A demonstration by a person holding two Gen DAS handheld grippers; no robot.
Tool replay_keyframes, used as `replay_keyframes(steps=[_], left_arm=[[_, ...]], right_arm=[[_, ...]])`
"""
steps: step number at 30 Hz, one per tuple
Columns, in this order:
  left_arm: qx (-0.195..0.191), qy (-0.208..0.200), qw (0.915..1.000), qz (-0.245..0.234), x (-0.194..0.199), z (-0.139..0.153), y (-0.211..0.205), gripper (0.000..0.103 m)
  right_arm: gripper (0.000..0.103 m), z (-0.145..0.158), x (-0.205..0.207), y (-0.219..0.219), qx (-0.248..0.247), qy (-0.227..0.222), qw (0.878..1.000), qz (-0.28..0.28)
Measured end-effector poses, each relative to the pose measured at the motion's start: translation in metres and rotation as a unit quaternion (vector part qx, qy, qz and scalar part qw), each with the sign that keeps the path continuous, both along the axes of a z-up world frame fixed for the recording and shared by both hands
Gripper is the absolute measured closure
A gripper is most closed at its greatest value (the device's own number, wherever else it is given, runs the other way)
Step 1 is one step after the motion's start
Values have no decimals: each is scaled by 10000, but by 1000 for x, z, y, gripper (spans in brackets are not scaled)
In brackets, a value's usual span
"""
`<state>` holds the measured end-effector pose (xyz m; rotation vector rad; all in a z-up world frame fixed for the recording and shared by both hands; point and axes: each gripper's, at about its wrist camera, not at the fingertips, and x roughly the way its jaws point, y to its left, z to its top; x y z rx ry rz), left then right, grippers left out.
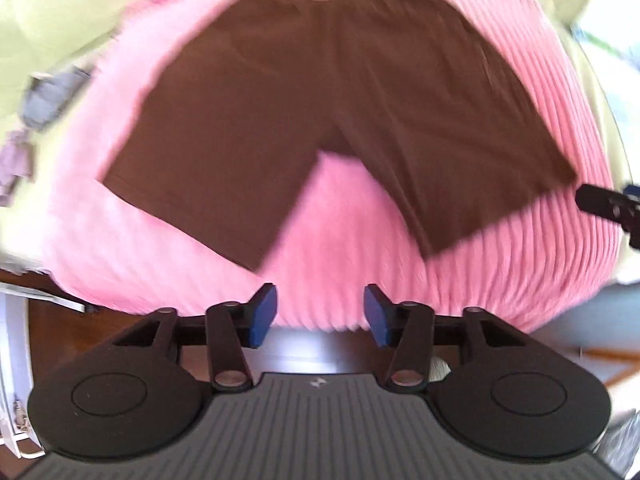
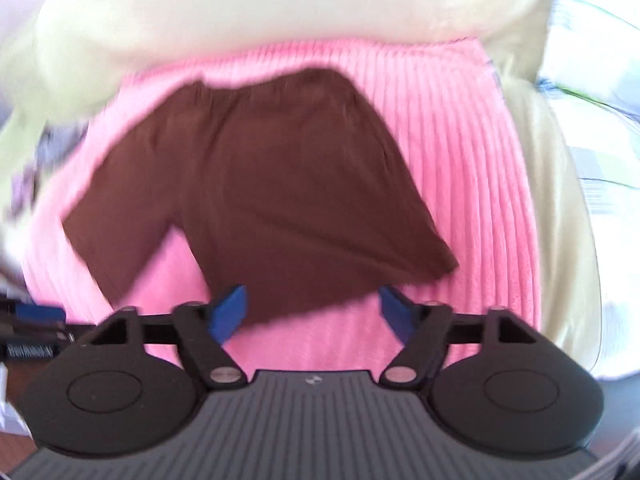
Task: Fold clothes
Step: 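Release the brown shorts and pull both grippers back above the blanket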
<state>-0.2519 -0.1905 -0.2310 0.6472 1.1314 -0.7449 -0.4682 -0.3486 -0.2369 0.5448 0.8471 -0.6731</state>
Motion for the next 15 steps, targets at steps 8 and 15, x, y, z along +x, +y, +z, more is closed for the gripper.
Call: replay_keyframes(steps=[8, 15], left_arm=[[-345, -393, 9985, -188, 2, 55, 38, 42], [-771, -550, 9955, -95, -8, 106, 85, 39]], right_arm=[[7, 43, 20, 73, -904, 49, 9958, -110], [4, 76, 31, 110, -1166, -231, 9928, -164]])
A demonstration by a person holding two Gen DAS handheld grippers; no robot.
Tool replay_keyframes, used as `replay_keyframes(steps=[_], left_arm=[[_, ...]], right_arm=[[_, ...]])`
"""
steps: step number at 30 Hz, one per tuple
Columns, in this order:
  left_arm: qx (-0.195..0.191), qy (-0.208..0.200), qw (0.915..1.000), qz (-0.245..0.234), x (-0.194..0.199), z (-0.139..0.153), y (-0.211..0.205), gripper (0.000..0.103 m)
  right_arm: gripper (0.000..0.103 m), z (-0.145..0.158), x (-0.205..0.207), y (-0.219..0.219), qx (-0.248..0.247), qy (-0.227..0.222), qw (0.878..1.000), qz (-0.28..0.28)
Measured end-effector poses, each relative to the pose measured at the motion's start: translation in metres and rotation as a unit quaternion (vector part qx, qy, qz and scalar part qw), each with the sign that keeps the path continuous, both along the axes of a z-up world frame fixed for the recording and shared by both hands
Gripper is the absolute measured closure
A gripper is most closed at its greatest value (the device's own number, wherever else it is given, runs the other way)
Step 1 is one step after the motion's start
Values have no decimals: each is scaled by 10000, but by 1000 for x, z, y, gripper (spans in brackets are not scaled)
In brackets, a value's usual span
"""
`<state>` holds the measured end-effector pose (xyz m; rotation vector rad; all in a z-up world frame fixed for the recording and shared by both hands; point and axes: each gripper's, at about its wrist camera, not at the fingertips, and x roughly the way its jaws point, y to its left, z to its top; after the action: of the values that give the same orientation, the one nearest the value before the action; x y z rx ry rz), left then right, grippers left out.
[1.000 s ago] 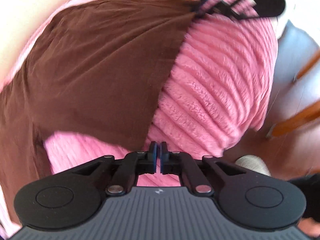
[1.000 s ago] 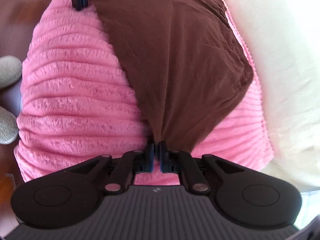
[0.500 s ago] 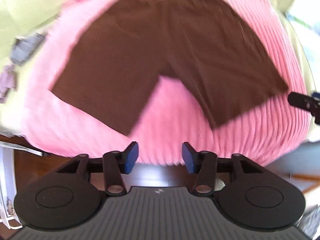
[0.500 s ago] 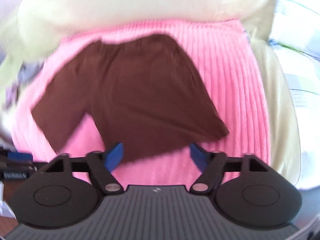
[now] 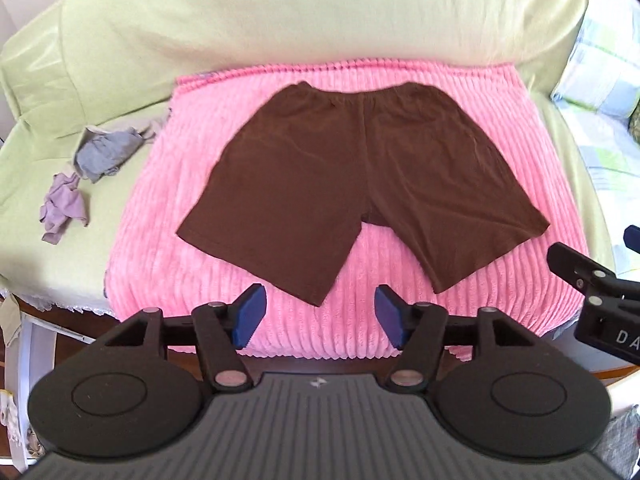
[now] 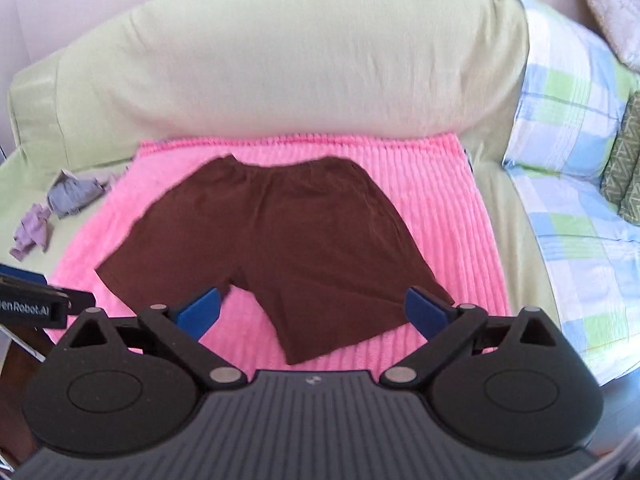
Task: Fold clothes
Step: 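Release the brown shorts and pull both grippers back above the blanket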
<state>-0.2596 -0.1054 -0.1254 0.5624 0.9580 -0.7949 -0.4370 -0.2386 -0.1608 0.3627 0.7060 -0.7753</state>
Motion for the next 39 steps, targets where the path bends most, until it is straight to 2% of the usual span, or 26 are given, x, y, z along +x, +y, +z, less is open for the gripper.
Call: replay_keyframes(steps=[3, 13, 26, 30, 32, 36, 39], left_arm=[[-66, -21, 10000, -3, -3, 9, 16, 39], [-189, -196, 9996, -122, -13, 30, 40, 38], [-245, -231, 9994, -128, -9, 43, 34, 33], [-216, -161, 9994, -195, -15, 34, 27, 29], [-167, -99, 9993, -318, -25, 23, 19, 25], [-57, 125, 9986, -519, -46, -5, -4, 24], [-5, 374, 9975, -594, -65, -33, -31, 24]], right_arm=[[3, 20, 1, 18, -179, -35, 9998, 99], [2, 46, -7, 41, -348, -63, 9993, 105], [2, 58, -11, 33, -422, -108, 9990, 51], [2, 55, -19, 25, -429, -38, 9990, 141], [2, 50, -27, 17, -409, 59, 9990, 192], [2, 33, -46, -17, -299, 252, 9988, 294], [2, 16, -57, -49, -484, 530, 9944, 769]])
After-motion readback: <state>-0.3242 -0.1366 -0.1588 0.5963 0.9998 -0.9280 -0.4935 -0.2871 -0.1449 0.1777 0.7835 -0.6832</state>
